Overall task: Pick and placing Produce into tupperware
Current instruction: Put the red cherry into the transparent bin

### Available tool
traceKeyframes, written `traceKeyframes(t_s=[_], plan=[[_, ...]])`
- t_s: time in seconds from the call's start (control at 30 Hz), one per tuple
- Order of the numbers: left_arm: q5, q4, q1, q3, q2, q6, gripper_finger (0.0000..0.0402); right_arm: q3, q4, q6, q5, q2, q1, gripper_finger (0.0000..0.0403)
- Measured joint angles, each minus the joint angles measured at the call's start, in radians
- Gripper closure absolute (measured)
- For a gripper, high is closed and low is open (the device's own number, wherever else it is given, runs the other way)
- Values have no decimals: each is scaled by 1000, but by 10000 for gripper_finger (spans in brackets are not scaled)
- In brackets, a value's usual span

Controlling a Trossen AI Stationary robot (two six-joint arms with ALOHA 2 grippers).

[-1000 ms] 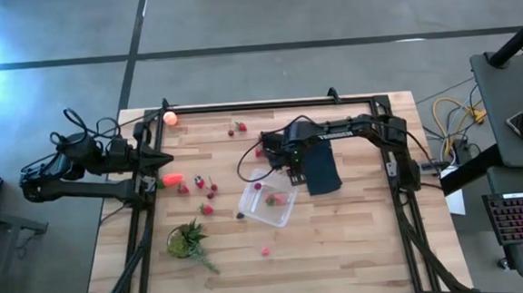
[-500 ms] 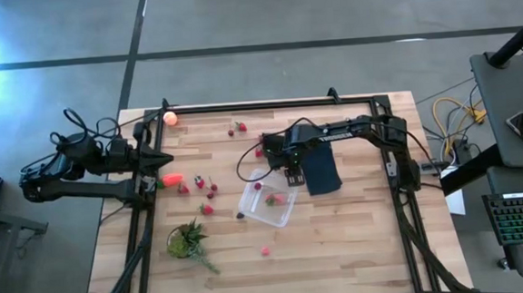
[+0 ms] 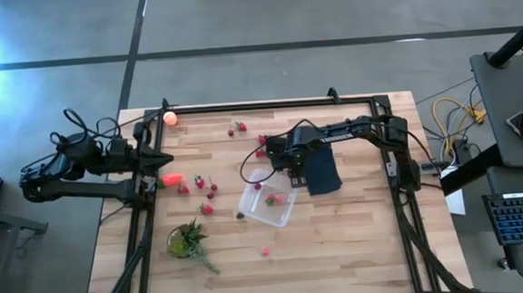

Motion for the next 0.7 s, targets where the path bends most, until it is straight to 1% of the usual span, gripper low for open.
traceKeyframes(t_s=[0.33,0.47,0.6,0.7], plan=[[0,0,0,0,0,0,401,-1,0,16,15,0,0,302],[0,0,0,0,0,0,401,4,-3,33,27,-4,0,307],[0,0,0,0,0,0,401,15,-3,50,90,-39,-3,306],[0,0,0,0,0,0,401,20,-5,86,112,-82,-12,307]])
